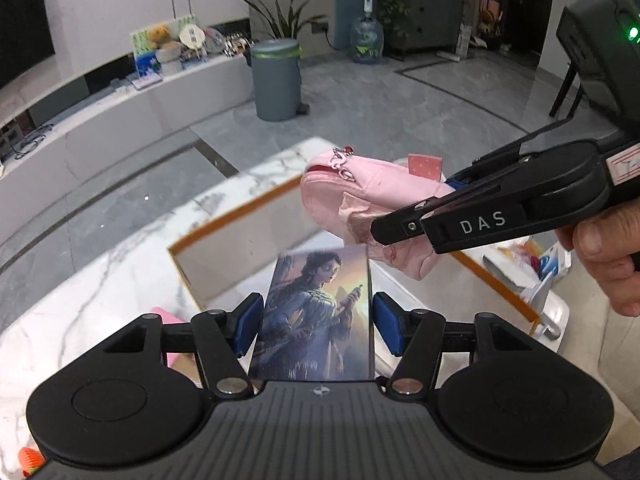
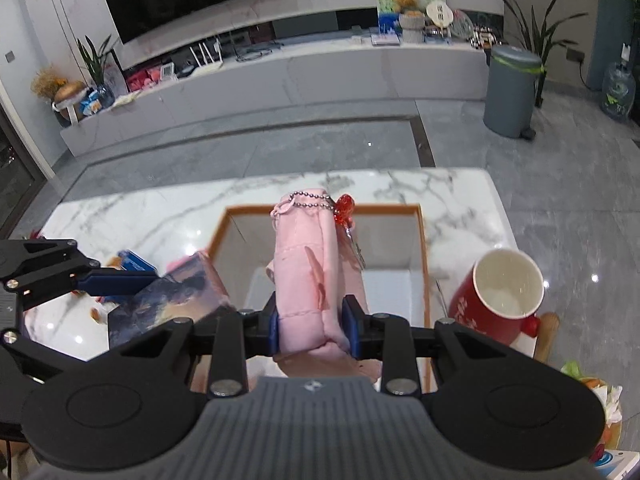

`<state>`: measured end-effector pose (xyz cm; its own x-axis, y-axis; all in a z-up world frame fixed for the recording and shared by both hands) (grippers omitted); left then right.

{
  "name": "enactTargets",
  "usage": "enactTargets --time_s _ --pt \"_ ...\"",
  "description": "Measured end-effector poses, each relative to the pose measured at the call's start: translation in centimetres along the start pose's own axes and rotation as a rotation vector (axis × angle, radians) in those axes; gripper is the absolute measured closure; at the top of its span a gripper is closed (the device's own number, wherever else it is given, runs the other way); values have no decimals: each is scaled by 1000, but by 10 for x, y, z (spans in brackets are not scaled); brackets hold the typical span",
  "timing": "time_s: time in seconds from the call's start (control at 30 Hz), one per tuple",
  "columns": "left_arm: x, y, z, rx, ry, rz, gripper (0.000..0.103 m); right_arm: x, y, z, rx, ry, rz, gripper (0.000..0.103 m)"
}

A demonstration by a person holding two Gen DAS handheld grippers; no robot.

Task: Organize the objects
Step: 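Carry the pink pouch and card box over the white box with both grippers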

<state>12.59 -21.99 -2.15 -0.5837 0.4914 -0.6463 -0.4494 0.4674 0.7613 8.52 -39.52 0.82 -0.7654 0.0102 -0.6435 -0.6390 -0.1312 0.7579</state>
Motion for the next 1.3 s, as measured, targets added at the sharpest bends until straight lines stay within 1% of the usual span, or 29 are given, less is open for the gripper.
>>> enactTargets --time_s 0.07,0.13,0.17,0.33,0.53,0.7,0.83,0.87,1.07,1.17,1.3 --pt "2 -10 -2 -9 -10 16 35 4 -8 -4 -2 0 10 70" --pt "3 -18 -2 -2 -7 25 70 6 -18 -8 -4 -5 19 70" --pt "3 -23 1 -11 4 31 71 8 -22 -9 -1 -3 24 70" --pt "5 -33 4 -36 9 53 71 18 -44 -12 11 1 51 70" --pt "12 -44 0 -34 6 78 71 29 -63 -5 4 19 82 70" --pt "18 -48 -3 -37 5 97 71 37 -74 4 24 48 85 70" --pt "20 -49 -3 -42 2 99 72 42 -82 9 48 61 94 66" --pt "21 -49 -2 -38 5 98 72 43 -82 8 51 61 95 63" --pt "20 -47 0 -41 9 91 72 39 -76 7 56 54 67 61" --pt "20 -45 0 -41 12 87 71 34 -70 7 64 47 40 53" --pt "20 -40 1 -39 14 79 72 28 -61 7 71 43 14 53"
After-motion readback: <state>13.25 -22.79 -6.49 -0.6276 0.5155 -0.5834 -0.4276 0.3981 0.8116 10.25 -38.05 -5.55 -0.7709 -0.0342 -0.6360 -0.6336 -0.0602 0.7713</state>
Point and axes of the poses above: each gripper's, at about its wrist camera, not at the fingertips, and y roughly against the way its jaws point, z to its left, x to its underside, the point moved 4 cm from there along -y, roughly the way its jaws point, and after that the axes turned 5 degrees about x, right-handed, at the moved point
